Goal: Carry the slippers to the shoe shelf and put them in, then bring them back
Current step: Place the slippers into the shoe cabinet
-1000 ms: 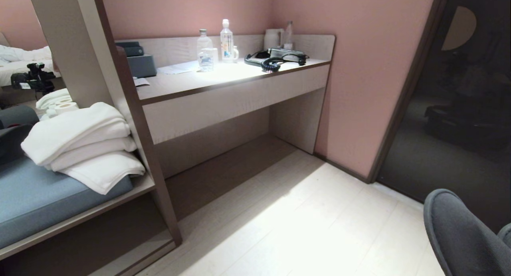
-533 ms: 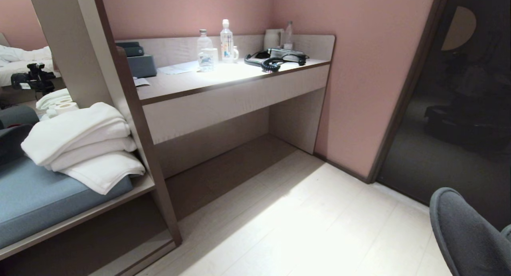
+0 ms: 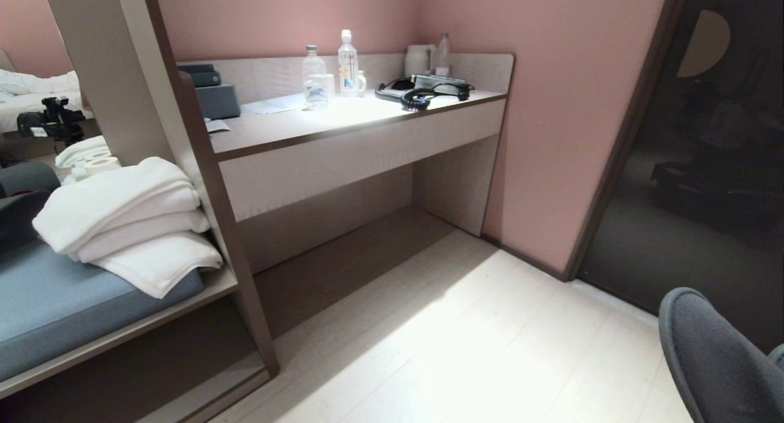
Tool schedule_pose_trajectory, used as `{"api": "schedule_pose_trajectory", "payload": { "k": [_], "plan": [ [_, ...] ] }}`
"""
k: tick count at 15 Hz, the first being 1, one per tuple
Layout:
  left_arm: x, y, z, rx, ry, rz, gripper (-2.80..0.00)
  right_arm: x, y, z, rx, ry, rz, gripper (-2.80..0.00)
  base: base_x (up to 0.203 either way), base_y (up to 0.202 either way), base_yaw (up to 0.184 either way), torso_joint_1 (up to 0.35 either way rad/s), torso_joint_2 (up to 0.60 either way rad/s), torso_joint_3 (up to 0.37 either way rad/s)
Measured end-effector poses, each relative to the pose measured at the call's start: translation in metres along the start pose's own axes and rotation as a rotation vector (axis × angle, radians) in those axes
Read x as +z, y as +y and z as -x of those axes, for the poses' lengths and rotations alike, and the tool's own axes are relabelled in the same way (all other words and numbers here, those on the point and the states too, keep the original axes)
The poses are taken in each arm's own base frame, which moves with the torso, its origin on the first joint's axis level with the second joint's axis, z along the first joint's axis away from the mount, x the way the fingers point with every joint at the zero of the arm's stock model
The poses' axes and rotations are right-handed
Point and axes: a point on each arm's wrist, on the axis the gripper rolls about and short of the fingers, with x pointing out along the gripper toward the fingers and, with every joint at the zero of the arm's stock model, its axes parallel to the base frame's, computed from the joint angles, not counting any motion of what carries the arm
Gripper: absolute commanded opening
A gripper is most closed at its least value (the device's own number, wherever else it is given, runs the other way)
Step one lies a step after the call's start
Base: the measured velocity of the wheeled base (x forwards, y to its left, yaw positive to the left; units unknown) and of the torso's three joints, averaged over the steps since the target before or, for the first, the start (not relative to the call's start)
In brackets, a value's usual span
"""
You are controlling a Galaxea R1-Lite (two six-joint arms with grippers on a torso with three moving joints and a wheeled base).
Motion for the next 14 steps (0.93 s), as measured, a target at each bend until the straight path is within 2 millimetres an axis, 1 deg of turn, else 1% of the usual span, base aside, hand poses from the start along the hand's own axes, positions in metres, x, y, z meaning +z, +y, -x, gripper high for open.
{"api": "schedule_pose_trajectory", "payload": {
  "k": [3,14],
  "plan": [
    [0.0,0.0,0.0,0.0,0.0,0.0,-2.8,0.0,0.0,0.0,0.001,0.001,0.005,-2.8,0.0,0.0,0.0,0.0,0.0,0.0],
    [0.0,0.0,0.0,0.0,0.0,0.0,-2.8,-0.0002,0.0,0.0,0.0,0.002,0.005,-2.8,0.001,-0.009,0.173,0.001,0.0,0.002]
  ]
}}
